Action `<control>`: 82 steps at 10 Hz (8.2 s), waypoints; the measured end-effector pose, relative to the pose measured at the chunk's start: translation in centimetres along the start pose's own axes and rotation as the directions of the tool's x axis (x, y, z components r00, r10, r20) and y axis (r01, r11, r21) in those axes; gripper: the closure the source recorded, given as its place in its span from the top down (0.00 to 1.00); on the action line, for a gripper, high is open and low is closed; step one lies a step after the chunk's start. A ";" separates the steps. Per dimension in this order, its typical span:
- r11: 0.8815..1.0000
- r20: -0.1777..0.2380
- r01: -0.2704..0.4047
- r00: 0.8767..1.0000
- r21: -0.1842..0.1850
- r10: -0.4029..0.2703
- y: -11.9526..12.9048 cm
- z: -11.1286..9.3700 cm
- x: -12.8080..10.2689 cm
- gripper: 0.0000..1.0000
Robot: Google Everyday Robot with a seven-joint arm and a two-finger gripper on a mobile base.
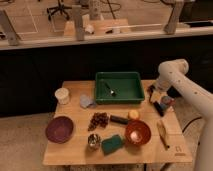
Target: Wipe tray with brush
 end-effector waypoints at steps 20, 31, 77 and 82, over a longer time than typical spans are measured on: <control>0.987 0.025 -0.116 0.993 -0.112 0.120 0.8 7.5 2.1 0.54; 0.993 0.084 -0.065 0.994 -0.098 0.074 2.0 5.5 0.3 0.05; 0.917 0.365 0.279 0.916 -0.284 -0.166 10.8 -5.2 -17.5 0.05; 0.915 0.343 0.266 0.926 -0.303 -0.156 11.8 -2.0 -19.0 0.05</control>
